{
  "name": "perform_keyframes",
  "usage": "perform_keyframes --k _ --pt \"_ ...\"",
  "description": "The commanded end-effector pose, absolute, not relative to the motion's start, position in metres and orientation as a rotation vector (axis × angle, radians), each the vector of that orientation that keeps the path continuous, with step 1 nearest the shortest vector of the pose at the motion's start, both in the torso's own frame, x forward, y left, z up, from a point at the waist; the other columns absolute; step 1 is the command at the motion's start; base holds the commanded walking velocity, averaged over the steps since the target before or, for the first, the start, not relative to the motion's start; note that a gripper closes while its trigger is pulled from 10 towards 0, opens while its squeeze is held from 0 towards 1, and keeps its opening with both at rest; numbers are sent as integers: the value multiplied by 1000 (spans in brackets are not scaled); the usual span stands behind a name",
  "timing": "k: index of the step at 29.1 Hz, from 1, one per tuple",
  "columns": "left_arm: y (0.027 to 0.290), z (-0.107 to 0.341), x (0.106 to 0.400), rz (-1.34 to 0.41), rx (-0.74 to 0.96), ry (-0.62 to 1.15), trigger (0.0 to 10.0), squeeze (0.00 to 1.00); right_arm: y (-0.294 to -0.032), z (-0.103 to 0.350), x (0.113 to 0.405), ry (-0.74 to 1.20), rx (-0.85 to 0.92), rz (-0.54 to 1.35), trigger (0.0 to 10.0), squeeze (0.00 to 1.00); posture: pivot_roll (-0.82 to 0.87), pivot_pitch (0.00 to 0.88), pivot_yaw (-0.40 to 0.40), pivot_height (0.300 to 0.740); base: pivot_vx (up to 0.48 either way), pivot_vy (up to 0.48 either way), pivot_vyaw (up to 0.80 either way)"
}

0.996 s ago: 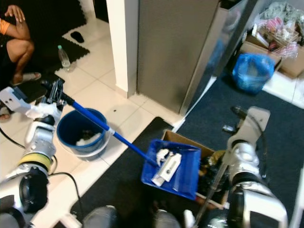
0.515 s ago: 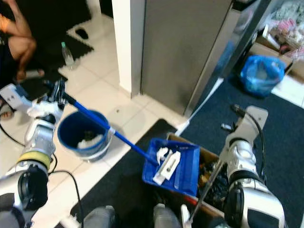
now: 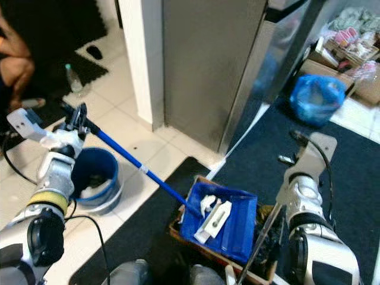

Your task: Sweep floor

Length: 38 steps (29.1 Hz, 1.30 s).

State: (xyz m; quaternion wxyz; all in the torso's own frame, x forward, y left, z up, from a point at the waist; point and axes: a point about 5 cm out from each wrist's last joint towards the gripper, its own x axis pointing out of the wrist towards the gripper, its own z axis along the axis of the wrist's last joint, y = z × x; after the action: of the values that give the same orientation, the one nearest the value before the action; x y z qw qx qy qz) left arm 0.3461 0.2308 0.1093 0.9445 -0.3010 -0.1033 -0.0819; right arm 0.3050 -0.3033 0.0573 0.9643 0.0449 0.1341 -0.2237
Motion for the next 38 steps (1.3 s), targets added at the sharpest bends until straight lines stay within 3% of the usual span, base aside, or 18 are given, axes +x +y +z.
perform_keyframes --k 1,14,21,28,38 --pt "231 112 347 -157 -638 -229 10000 0 -306 59 305 266 81 -459 10000 0 135 9 -38 740 0 0 0" --pt "230 114 348 -171 -625 -228 10000 0 -306 58 304 267 84 -462 10000 0 135 8 -35 740 0 0 0" --pt "232 118 351 -175 -605 -224 10000 0 -305 57 304 269 84 -461 10000 0 133 12 -34 740 0 -449 0" --pt "236 120 351 -160 -595 -231 10000 0 -307 58 303 265 82 -467 10000 0 128 6 -29 740 0 0 0" --pt "250 140 354 -126 -440 -284 10000 0 -307 57 302 265 84 -471 10000 0 132 11 -28 740 0 0 0"
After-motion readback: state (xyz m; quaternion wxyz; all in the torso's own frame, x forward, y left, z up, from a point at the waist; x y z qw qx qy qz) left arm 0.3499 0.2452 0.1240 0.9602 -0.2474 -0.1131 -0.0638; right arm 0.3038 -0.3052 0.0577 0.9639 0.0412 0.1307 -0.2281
